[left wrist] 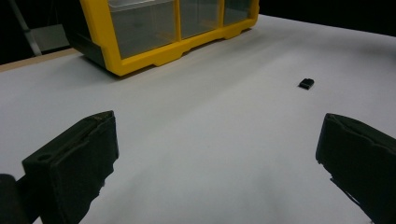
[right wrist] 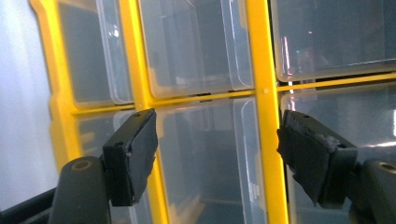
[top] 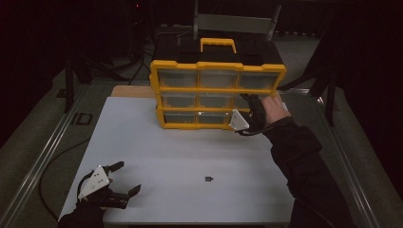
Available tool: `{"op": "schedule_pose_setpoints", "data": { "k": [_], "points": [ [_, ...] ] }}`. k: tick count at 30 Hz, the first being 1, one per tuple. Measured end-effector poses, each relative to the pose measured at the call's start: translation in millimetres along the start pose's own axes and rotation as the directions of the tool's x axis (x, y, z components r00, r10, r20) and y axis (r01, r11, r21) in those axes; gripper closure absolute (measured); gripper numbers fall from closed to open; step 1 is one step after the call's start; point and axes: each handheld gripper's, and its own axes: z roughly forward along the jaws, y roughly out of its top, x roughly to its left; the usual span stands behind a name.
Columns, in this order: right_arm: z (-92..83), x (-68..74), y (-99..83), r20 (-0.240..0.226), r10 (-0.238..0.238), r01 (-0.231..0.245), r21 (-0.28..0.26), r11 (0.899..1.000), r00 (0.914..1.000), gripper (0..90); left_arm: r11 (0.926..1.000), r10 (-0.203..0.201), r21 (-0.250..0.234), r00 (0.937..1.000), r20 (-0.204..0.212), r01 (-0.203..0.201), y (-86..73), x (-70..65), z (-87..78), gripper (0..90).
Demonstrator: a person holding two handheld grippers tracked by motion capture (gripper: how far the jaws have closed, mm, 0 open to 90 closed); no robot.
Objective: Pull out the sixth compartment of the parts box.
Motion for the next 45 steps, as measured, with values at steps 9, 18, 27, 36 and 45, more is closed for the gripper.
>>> {"op": "schedule_pose_setpoints", "data": {
  "k": [9,18,27,36,45],
  "points": [
    [6.3,3.9,3.6,0.079,-0.055,0.051,0.05,0.997,0.9954,49.8,1.0,-0.001,0.0,1.0,0.001,0.001,0.0,-0.1,0.0,0.5],
    [12.6,8.6,4.3,0.124,-0.101,0.089,0.105,0.991,0.9871,57.6,1.0,0.002,0.001,1.0,0.002,-0.002,0.0,-0.4,0.3,0.5],
    [16.9,8.2,6.1,0.134,-0.133,0.115,0.138,0.984,0.982,62.5,1.0,0.003,0.004,1.0,0.003,-0.003,-0.1,-0.5,0.6,0.5],
    [22.0,11.0,9.6,0.145,-0.159,0.134,0.167,0.977,0.9767,66.3,1.0,0.003,0.004,1.0,0.003,-0.003,-0.2,-0.5,0.6,0.5],
    [23.0,11.3,11.8,0.143,-0.188,0.159,0.19,0.969,0.9718,69.0,1.0,0.006,0.008,1.0,0.005,-0.006,-0.1,-0.7,1.2,0.5]
  ]
}}
